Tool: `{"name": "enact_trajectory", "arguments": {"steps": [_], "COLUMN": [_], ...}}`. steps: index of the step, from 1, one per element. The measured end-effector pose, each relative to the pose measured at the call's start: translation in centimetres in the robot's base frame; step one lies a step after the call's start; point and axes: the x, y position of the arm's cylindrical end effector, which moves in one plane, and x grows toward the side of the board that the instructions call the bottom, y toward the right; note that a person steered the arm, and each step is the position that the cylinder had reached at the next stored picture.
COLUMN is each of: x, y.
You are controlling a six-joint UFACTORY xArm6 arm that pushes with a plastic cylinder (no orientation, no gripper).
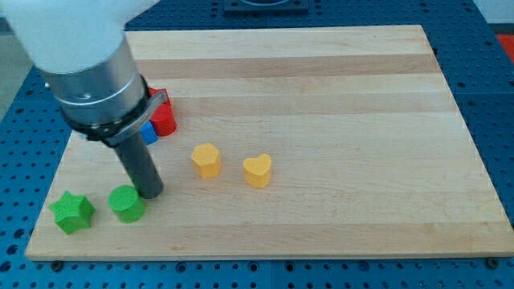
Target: Push the green circle into the green star
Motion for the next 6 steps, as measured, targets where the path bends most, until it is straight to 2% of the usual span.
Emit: {"name": "enact_trajectory", "arguments": {"steps": [2,4,6], "x": [0.6,0.6,1.4], "y": [-1.4,1.9,2.6]}}
